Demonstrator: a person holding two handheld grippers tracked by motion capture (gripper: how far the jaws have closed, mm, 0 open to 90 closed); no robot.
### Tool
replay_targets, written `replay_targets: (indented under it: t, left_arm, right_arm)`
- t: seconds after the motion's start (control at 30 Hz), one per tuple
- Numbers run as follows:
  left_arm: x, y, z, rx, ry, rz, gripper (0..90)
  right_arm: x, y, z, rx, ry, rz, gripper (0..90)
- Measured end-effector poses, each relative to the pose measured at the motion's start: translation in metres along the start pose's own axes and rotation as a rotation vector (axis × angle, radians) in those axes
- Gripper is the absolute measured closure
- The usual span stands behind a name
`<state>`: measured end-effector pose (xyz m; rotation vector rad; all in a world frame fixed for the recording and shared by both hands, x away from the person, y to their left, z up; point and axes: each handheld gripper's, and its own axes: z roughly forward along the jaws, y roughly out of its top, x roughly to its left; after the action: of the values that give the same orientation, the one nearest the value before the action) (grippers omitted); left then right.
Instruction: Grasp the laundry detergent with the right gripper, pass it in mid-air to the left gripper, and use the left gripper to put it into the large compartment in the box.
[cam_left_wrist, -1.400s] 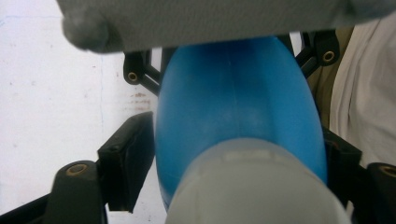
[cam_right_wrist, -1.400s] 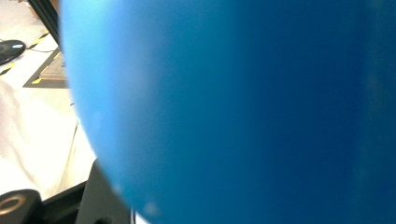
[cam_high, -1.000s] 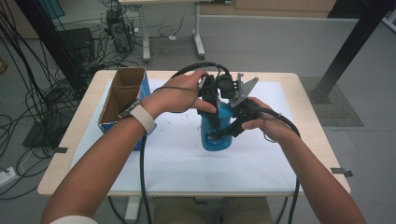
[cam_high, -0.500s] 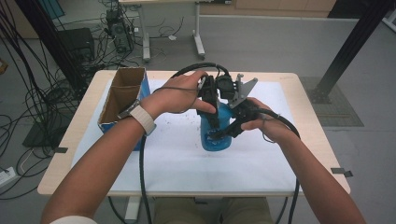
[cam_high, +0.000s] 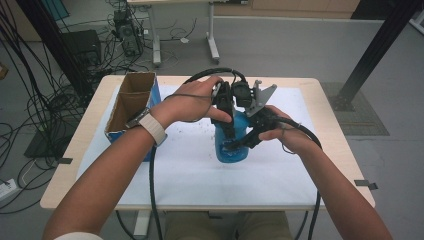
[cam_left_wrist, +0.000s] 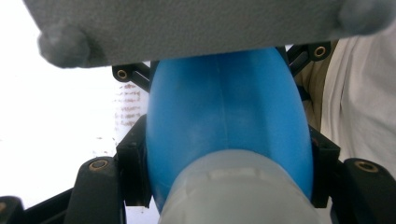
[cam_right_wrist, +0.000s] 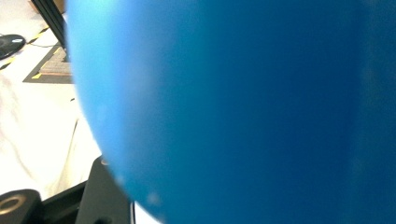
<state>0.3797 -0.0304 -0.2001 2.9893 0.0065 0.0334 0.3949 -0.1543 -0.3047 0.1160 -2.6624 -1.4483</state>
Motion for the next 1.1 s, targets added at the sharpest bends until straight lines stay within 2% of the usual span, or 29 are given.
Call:
replay_targets:
  t: [1.1]
  left_arm:
    - [0.0004,-0.0017,-0.0013,-0.003,0.001,-0.010,36.3]
  right_arm:
    - [-0.0004,-0.0004,0.0001,0.003,-0.003,0.001,43.2]
